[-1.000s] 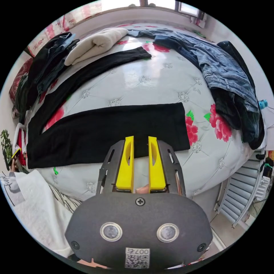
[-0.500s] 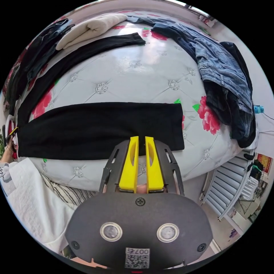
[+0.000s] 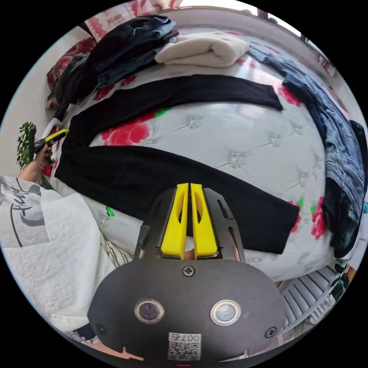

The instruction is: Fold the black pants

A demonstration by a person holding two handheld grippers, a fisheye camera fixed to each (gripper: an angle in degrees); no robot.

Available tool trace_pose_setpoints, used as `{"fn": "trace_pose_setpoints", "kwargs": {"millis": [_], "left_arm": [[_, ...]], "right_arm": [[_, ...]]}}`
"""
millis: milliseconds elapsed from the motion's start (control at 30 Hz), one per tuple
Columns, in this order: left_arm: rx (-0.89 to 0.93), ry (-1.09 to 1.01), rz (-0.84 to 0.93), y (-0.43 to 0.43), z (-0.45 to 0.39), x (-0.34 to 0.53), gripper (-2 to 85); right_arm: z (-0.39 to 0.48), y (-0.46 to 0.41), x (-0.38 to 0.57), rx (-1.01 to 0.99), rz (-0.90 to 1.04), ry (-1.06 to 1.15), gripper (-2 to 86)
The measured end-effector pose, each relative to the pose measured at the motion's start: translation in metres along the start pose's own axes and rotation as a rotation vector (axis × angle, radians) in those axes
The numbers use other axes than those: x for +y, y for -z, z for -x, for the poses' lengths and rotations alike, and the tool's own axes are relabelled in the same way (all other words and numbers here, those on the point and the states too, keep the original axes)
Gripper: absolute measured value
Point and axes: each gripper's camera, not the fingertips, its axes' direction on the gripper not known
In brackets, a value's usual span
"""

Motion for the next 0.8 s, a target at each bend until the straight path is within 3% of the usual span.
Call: {"fn": "trace_pose_setpoints", "kwargs": {"millis": [133,200,233,400,533,700,800], "left_arm": [[0.095,-0.115,0.029,-0.028,-0.014,-0.032,-1.0],[-0.012,-0.131,0.14,-0.053,-0.02,-0.043,-1.0],[-0.058,-0.143,0.09,-0.053,-0.019,-0.046,-0.9],[-0.112,0.135,0.122,-0.062,0.019,-0.067,-0.9],[-0.106,0.179,0.062,-0.038,0.022,-0.058,-0.9],[-0.146,0.147,-0.059,0.015,0.029,-0.014,-0.3],[-0.144,0.138,-0.013,0.024,0.059,-0.003,2.0]], "right_arm": [[0.01,-0.02,0.005,0.047,0.013,0.054,-0.2],[0.006,-0.018,0.01,0.022,-0.001,0.027,-0.2],[0.004,-0.018,0.013,0.004,0.008,0.011,-0.2],[0.015,-0.018,0.025,0.052,0.036,0.03,-0.2],[0.013,-0.014,0.025,0.024,0.057,-0.03,0.0],[-0.007,0.03,0.021,-0.048,-0.169,-0.108,0.8],[-0.031,0.045,-0.007,-0.031,-0.212,-0.109,2.9]]}}
